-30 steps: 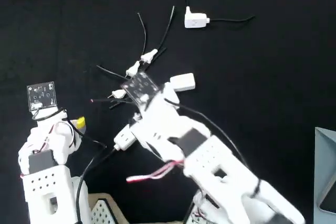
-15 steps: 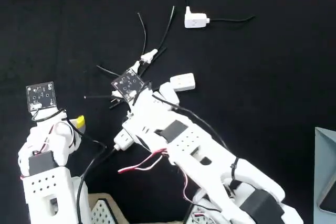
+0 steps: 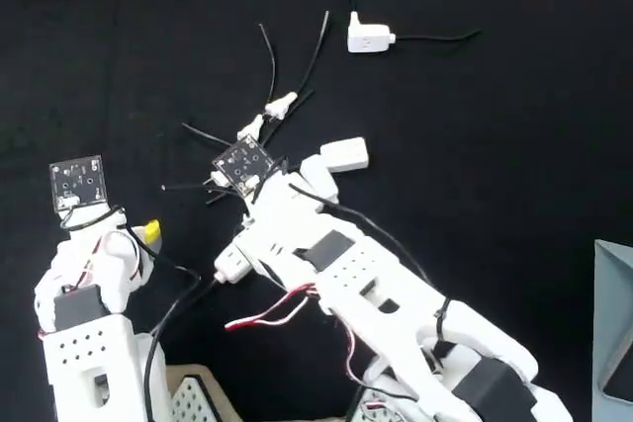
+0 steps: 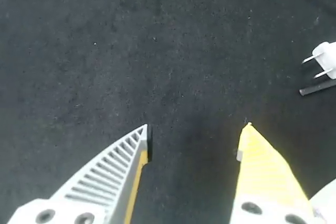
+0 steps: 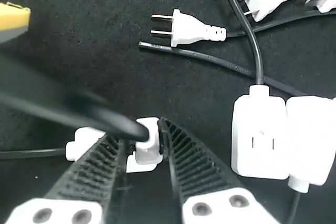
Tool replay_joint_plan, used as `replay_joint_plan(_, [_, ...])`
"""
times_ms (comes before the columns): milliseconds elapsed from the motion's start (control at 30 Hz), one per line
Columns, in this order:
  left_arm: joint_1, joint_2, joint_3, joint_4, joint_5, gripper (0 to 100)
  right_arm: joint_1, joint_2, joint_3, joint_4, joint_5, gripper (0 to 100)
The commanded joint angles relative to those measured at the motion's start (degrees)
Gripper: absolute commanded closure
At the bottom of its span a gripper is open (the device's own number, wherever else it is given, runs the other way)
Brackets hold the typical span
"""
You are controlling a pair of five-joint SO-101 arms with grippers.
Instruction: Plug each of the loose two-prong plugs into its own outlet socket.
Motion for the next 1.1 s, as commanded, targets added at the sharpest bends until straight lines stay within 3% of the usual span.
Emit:
replay_joint_plan(0, [-0.57,-0.62,-0.22,-1.14,0.18,73,-0.88,-1.27,-0.66,0.97,-0.53,98.7])
replay_joint_plan(633, [-0.57,-0.62,-0.22,-1.14,0.18,73,-3.25,-0.84,3.03,1.32,-2.81,98.7])
replay_joint_plan(1067, [-0.66,-0.62,-0.13,-1.05,0.18,73,-3.43,-0.75,5.14,1.58,2.46,98.7])
